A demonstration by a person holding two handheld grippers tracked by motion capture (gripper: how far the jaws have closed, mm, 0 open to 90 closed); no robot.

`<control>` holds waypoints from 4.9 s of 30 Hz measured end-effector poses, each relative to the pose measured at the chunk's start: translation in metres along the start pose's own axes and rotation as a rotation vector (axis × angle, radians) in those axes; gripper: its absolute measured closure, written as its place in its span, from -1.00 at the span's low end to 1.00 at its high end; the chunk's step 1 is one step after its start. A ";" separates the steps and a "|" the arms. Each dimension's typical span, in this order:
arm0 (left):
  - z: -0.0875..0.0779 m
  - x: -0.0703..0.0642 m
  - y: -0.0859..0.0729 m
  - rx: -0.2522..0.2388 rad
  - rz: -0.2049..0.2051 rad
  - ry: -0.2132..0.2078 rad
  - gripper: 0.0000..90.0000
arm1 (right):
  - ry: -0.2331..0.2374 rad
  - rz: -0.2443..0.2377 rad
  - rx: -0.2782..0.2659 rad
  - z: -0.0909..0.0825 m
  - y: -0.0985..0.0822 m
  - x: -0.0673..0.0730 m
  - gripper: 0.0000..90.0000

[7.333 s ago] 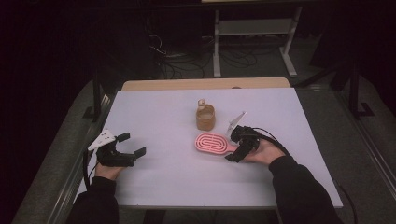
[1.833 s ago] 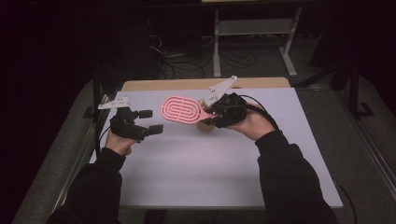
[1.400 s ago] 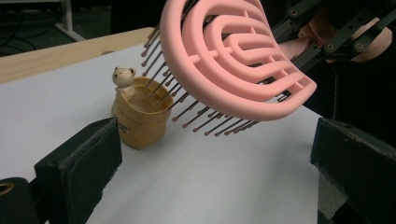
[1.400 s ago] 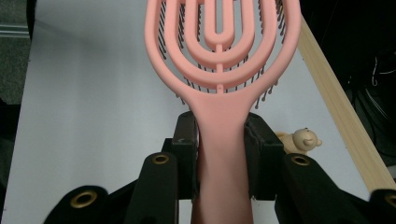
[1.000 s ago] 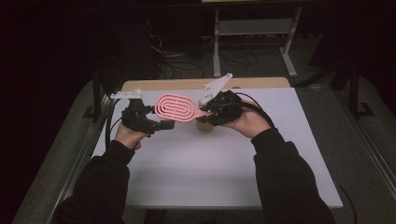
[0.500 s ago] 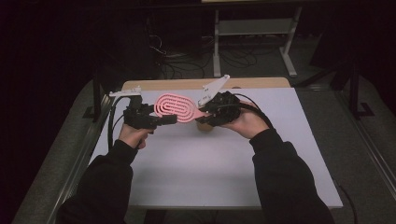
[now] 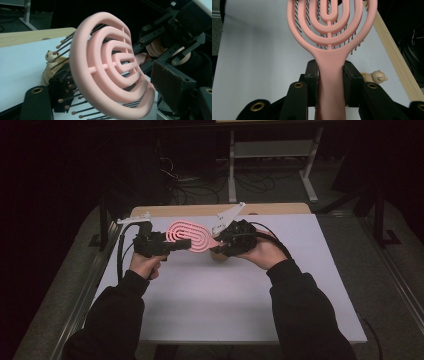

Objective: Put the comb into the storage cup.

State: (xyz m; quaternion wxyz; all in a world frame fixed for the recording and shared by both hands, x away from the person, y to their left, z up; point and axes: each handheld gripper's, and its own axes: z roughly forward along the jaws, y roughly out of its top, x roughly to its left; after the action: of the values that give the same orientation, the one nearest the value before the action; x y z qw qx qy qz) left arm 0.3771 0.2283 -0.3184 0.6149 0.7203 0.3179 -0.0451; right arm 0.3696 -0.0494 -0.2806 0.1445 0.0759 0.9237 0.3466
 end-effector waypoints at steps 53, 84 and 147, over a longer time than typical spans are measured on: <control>-0.005 -0.022 0.032 -0.129 0.097 -0.103 0.41 | 0.012 0.276 -0.066 0.005 -0.046 -0.017 -0.04; -0.017 -0.022 0.060 -0.144 0.141 -0.025 0.41 | -0.110 0.558 -0.158 -0.032 -0.126 -0.019 -1.00; -0.003 0.010 0.077 -0.114 0.161 0.150 0.41 | -0.232 0.699 -0.275 -0.060 -0.250 0.045 -1.00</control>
State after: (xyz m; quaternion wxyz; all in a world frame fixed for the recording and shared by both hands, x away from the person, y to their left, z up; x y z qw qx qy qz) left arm 0.4237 0.2317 -0.2564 0.6309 0.7087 0.3062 0.0767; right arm 0.2978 -0.2624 -0.4129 0.1300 0.4044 0.7648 0.4844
